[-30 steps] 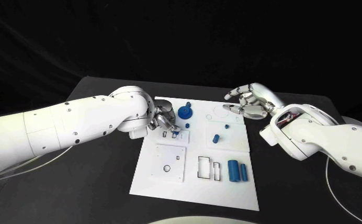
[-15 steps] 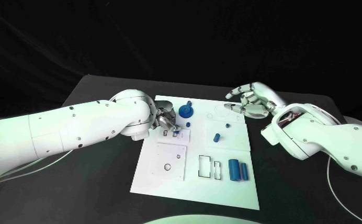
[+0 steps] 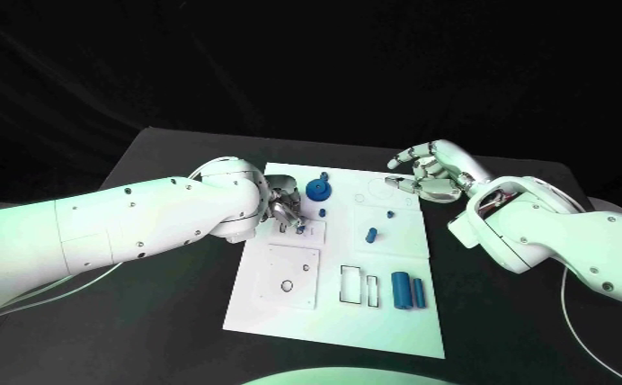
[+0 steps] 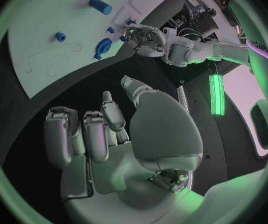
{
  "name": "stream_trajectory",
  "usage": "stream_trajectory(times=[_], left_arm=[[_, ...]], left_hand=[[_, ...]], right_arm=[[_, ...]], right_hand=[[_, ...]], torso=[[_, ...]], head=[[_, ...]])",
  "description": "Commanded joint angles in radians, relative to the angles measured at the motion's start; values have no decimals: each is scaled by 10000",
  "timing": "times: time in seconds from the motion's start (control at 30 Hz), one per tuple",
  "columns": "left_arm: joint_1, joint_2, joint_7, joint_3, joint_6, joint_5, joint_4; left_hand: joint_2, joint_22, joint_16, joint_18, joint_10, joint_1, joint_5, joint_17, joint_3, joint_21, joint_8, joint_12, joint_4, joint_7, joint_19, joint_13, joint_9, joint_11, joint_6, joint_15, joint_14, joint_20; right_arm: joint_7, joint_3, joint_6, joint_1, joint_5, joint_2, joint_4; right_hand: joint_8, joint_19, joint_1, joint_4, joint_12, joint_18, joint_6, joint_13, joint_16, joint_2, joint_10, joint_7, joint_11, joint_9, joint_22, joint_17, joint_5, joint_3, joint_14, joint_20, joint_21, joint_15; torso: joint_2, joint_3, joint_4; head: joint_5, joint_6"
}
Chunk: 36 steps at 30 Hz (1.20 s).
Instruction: Assemble the parts on the task board
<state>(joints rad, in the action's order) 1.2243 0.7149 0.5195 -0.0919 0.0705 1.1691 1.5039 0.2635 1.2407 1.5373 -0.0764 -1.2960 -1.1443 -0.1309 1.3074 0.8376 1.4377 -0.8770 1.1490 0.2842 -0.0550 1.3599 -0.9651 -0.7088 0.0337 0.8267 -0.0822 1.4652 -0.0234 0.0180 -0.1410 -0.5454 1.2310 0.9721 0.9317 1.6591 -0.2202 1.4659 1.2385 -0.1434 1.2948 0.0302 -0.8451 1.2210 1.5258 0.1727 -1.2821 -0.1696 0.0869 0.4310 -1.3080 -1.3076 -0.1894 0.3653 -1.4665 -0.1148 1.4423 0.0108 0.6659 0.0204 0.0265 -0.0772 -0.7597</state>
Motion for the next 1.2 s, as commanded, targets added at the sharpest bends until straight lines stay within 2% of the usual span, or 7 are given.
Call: stream_trajectory(times=[0.03,0.57,1.2], left_arm=[[-4,-25,20,-3,171,209,0],[-10,-55,51,-18,666,491,-69],[-61,-97,53,-36,820,556,-74]], left_hand=[[20,17,50,67,-12,108,-42,2105,2137,62,-49,-46,-2085,194,66,36,-816,25,223,-73,905,-19],[40,39,49,71,39,183,-83,2104,2154,71,-95,-154,-2138,209,78,219,-855,37,237,-80,905,-13],[39,66,49,76,43,224,-87,2105,2155,82,-124,-190,-2158,219,94,292,-874,45,251,-85,905,-9]], right_arm=[[18,-1,135,-7,129,0,16],[24,-2,147,-17,123,5,21],[28,-2,145,-44,122,19,24]], right_hand=[[-38,172,-5,-48,-47,74,26,-8,-45,-63,46,-1,-16,11,-1705,-1215,-58,8,-710,-15,-55,2],[-44,164,-20,-70,-47,78,26,-8,-47,-72,45,0,-16,12,-1695,-1211,-65,1,-709,-15,-70,2],[-53,162,-41,-99,-48,79,23,-12,-52,-81,46,1,-18,15,-1692,-1201,-76,-10,-707,-14,-77,1]], torso=[[-2,3,4],[-5,7,12],[-2,3,7]], head=[[0,-26],[11,-59],[21,-90]])
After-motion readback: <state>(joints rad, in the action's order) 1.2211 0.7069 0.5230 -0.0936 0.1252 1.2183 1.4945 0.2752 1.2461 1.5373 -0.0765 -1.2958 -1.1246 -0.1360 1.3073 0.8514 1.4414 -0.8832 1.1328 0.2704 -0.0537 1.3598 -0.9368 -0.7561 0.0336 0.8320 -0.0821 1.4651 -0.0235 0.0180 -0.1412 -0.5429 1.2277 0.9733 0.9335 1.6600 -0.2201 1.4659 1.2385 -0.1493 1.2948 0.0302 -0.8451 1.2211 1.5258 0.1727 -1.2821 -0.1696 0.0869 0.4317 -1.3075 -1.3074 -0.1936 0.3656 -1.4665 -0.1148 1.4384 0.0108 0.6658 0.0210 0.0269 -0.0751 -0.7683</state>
